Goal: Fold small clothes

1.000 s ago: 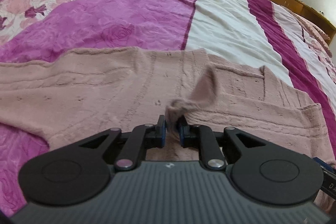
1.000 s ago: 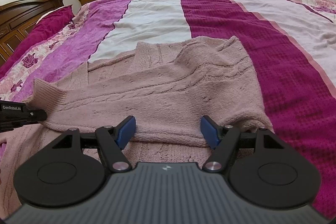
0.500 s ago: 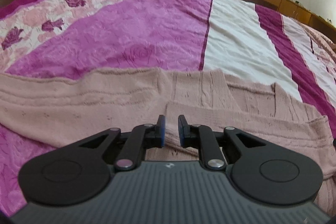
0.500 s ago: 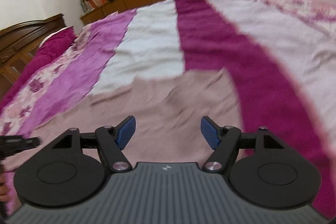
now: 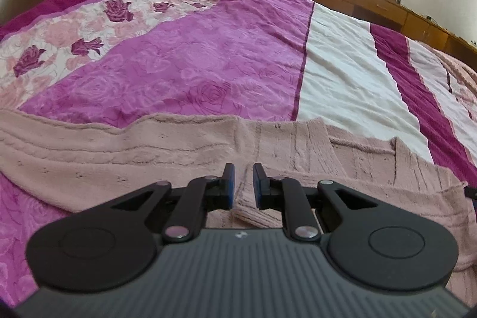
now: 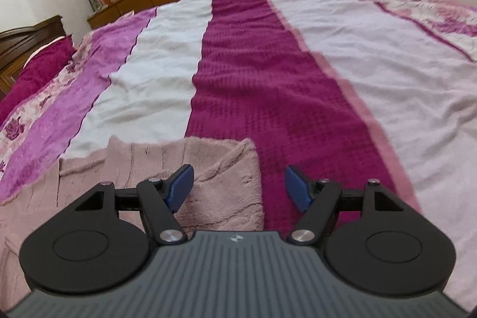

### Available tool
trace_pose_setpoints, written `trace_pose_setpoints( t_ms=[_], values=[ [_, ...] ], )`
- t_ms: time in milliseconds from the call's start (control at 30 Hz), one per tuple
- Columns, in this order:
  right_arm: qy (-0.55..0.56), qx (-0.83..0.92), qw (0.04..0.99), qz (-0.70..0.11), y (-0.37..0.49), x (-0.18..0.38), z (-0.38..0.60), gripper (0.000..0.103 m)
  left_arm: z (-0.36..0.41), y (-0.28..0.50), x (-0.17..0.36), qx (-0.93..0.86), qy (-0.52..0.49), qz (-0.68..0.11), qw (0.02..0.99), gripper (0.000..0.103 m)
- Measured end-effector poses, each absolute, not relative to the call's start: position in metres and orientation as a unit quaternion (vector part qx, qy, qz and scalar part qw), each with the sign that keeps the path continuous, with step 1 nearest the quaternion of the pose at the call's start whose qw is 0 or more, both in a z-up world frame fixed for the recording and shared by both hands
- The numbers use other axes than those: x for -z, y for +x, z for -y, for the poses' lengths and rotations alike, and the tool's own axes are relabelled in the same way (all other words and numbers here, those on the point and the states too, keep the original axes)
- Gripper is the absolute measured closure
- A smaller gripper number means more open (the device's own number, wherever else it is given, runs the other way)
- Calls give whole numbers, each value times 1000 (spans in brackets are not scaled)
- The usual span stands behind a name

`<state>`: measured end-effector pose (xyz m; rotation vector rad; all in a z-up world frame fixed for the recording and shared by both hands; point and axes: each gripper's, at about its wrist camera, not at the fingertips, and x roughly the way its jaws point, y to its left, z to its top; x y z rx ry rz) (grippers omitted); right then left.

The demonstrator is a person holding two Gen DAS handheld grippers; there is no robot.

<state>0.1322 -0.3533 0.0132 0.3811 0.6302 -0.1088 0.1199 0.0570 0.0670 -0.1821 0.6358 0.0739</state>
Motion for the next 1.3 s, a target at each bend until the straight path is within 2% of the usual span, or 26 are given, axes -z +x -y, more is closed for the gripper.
trace_pose_setpoints(
  t_ms=[100, 133, 167, 200, 233, 267, 467, 733, 800, 867, 967, 1133, 1300],
  values=[
    [196, 48, 931, -305, 138, -6, 353, 36, -57, 121, -69, -24, -87, -313, 946, 87],
    [201, 47, 931, -302, 137, -5, 352, 46, -54, 122, -68, -17, -85, -314, 945, 87],
    [208, 45, 930, -299, 137, -4, 351, 61, -52, 123, -67, -9, -83, -317, 945, 87],
    [212, 45, 930, -296, 136, -4, 350, 69, -48, 125, -65, 0, -81, -321, 944, 87],
    [213, 46, 932, -288, 135, -4, 350, 86, -44, 127, -62, 9, -78, -322, 943, 87],
    [211, 49, 935, -281, 133, -5, 349, 93, -40, 129, -59, 15, -75, -322, 944, 87],
    [192, 95, 954, -211, 110, -21, 348, 95, -23, 145, -34, 31, -59, -349, 935, 87],
    [189, 107, 936, -278, 135, 5, 356, 93, -13, 154, -16, 29, -22, -364, 931, 87],
    [187, 105, 935, -284, 133, 1, 355, 87, -15, 155, -19, 30, -30, -369, 929, 87],
    [178, 105, 936, -286, 126, -7, 353, 72, -17, 153, -23, 31, -38, -373, 927, 83],
    [161, 97, 941, -280, 107, -23, 345, 61, -18, 147, -30, 30, -42, -378, 924, 72],
    [144, 71, 948, -276, 68, -45, 322, 56, -15, 132, -37, 27, -21, -380, 924, 62],
    [136, 45, 946, -291, 38, -41, 295, 55, -13, 131, -32, 17, -5, -391, 920, 60]
  ],
)
